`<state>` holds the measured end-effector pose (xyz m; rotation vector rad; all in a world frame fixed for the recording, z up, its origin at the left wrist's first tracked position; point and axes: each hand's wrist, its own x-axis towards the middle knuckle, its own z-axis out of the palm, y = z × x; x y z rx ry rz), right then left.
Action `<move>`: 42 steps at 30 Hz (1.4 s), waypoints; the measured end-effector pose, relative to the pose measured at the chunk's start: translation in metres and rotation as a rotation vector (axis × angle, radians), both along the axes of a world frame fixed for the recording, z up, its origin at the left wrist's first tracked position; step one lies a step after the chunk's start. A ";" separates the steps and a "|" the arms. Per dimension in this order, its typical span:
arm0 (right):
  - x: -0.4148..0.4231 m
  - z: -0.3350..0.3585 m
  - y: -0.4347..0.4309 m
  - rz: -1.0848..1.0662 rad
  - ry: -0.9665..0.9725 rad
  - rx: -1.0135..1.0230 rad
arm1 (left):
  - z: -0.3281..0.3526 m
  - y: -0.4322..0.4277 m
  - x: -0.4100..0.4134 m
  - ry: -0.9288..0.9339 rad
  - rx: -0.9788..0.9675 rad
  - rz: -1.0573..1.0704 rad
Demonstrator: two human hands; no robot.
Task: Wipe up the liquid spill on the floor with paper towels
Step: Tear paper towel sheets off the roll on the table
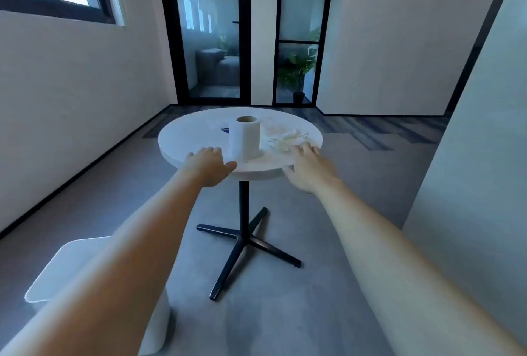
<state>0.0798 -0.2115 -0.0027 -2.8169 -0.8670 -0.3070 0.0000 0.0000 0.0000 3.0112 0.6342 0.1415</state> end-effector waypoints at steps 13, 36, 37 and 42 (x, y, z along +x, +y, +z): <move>0.050 -0.018 0.051 -0.118 -0.162 0.111 | -0.058 0.014 0.033 -0.116 0.002 0.021; 0.089 -0.014 0.075 -0.099 -0.279 0.087 | -0.055 0.012 0.030 -0.125 0.017 0.030; 0.089 -0.013 0.074 -0.096 -0.271 0.104 | -0.055 0.012 0.029 -0.121 0.017 0.029; 0.096 0.004 0.058 -0.127 -0.210 0.351 | -0.055 0.010 0.028 -0.115 0.010 0.028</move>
